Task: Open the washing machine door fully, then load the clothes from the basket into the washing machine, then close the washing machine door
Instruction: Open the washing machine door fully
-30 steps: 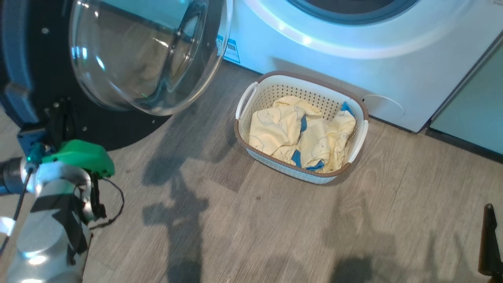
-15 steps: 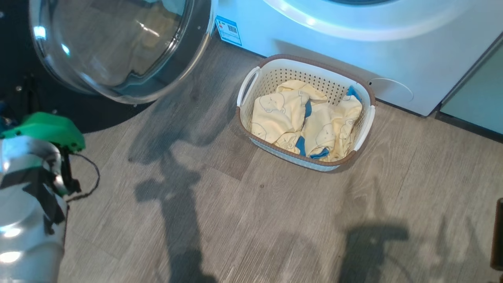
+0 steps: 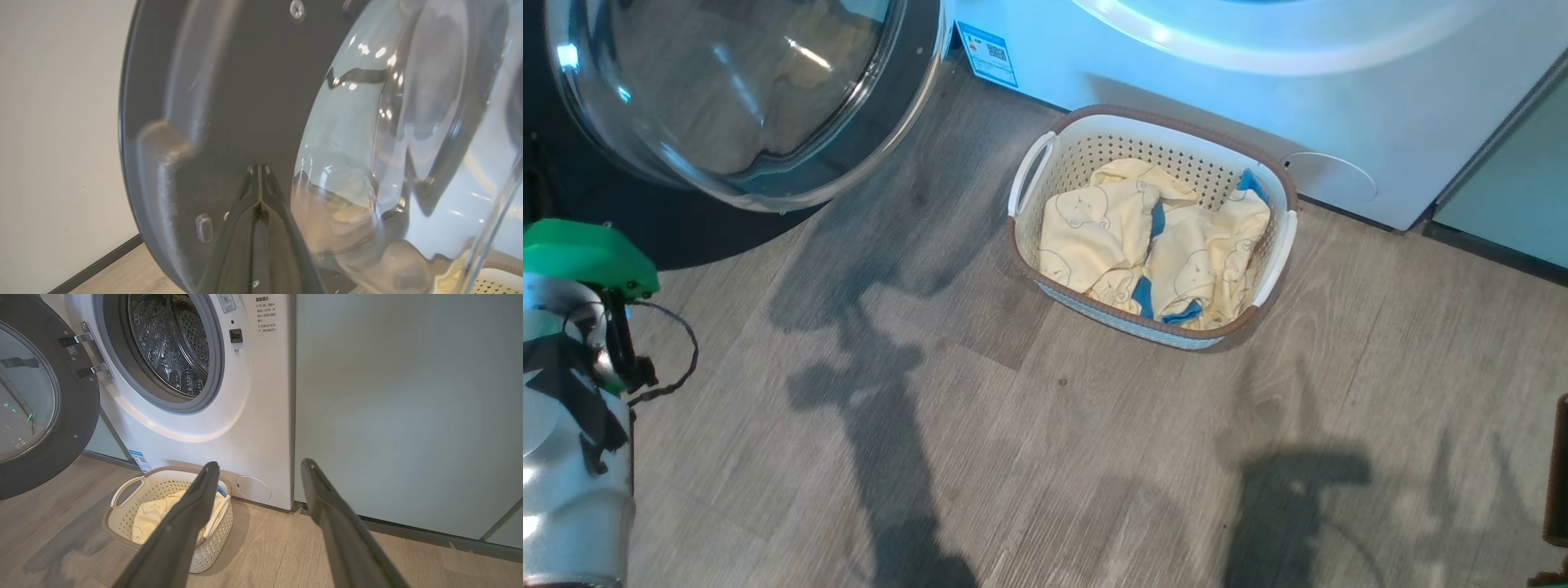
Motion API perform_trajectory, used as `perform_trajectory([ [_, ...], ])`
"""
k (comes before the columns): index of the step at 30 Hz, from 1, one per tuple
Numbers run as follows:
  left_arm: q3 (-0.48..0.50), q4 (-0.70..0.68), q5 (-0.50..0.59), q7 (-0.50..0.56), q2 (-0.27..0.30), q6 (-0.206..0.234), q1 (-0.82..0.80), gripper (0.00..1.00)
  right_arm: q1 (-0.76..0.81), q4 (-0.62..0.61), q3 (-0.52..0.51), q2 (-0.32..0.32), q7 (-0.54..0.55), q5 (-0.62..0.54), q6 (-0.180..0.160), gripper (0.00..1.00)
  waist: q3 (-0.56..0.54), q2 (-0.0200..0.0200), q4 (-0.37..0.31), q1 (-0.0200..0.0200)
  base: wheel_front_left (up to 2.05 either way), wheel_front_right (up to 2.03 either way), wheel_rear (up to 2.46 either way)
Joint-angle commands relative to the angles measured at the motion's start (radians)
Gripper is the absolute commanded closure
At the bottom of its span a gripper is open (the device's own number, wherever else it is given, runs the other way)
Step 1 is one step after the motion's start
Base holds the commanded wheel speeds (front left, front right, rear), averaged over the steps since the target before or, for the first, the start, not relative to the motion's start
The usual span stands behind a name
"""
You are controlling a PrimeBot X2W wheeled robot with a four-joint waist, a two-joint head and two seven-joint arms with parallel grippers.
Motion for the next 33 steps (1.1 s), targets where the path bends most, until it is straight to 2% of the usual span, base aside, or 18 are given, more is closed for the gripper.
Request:
perform_trajectory([
  [1,0.049,-0.043,0.013,-0.005,0.048,-0.006,-0.003,1.00,-0.032,-0.032,0.016,-0.018,-0.006,-0.013,-0.003,0.00,-0.002,0.0000,-0.003,0.0000,0.00,0.00,0.00],
  [9,0.101,-0.147,0.041,-0.005,-0.007,-0.033,0.084,1.00,-0.047,-0.028,0.012,-0.001,-0.006,-0.020,-0.003,0.00,-0.018,0.0000,-0.028,0.0000,0.00,0.00,0.00],
  [20,0.129,-0.400,0.083,-0.005,-0.131,-0.087,0.266,1.00,-0.066,-0.014,0.021,0.035,-0.006,-0.025,-0.003,0.00,-0.072,0.0000,-0.099,0.0000,0.00,0.00,0.00],
  [27,0.042,-0.569,0.142,-0.005,-0.218,-0.082,0.410,1.00,-0.062,0.002,0.039,0.055,-0.006,-0.017,-0.003,0.00,-0.134,0.0000,-0.161,0.0000,0.00,0.00,0.00],
  [33,-0.080,-0.674,0.159,0.038,-0.242,-0.078,0.527,1.00,-0.048,0.014,0.061,0.063,-0.006,-0.019,-0.003,0.00,-0.176,0.0000,-0.218,0.0000,0.00,0.00,0.00],
])
